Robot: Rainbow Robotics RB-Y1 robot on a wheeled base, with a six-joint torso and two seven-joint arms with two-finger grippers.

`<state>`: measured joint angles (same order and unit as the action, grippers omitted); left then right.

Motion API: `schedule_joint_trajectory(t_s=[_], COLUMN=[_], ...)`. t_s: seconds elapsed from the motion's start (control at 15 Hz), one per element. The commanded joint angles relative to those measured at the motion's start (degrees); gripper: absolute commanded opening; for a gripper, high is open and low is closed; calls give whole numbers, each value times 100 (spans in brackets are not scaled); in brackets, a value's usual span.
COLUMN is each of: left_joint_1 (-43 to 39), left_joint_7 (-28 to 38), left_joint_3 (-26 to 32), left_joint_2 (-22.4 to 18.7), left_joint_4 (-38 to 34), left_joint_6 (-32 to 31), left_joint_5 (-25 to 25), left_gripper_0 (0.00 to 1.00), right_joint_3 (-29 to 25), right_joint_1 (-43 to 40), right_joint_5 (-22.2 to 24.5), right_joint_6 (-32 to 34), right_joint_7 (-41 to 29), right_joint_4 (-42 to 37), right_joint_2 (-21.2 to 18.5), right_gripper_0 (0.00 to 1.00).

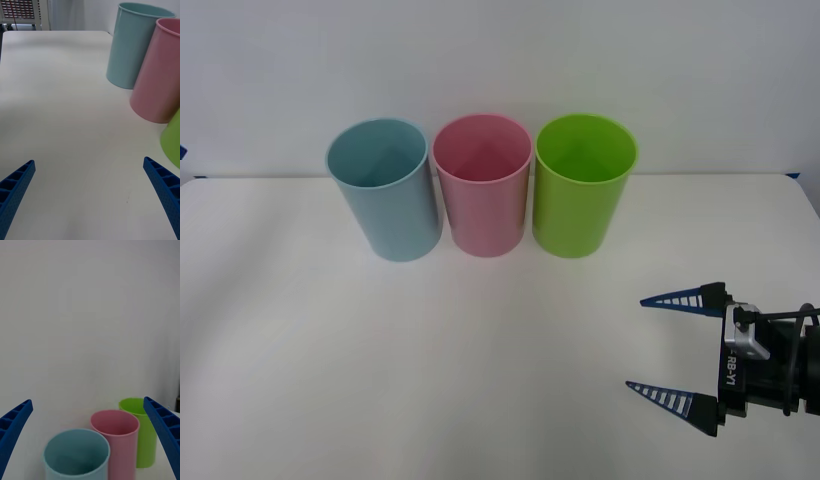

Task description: Put cans in the blue bin and PET bottles in the pink bin and trash in the green bin.

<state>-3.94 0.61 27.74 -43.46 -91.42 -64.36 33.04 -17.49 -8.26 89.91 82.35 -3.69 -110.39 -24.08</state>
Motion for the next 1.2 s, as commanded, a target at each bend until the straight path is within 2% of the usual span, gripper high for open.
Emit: schedule_joint_trajectory(t_s=[0.07, 0.33, 0.67, 0.87, 0.93, 1.2], left_joint_1=[-661, -1425, -2128, -2295, -2366, -2621], left_joint_7=[-140, -755, -940, -949, -957, -878], left_joint_3=[126, 73, -76, 91, 188, 398], left_joint_2=[-57, -57, 57, 418, 664, 1156], left_joint_4=[-86, -86, -86, -86, -104, -412], left_joint_6=[-261, -367, -455, -595, -683, -683], left_joint_5=[-34, -69, -69, 396, 730, 1530], left_gripper_0=[100, 100, 100, 100, 100, 100], right_joint_3=[0, 0, 0, 0, 0, 0], right_joint_1=[0, 0, 0, 0, 0, 0], right_joint_5=[0, 0, 0, 0, 0, 0], right_joint_6=[0, 0, 0, 0, 0, 0], right_joint_7=[0, 0, 0, 0, 0, 0], right_joint_4=[0, 0, 0, 0, 0, 0], right_joint_2=[0, 0, 0, 0, 0, 0], right_gripper_0=[100, 100, 100, 100, 100, 100])
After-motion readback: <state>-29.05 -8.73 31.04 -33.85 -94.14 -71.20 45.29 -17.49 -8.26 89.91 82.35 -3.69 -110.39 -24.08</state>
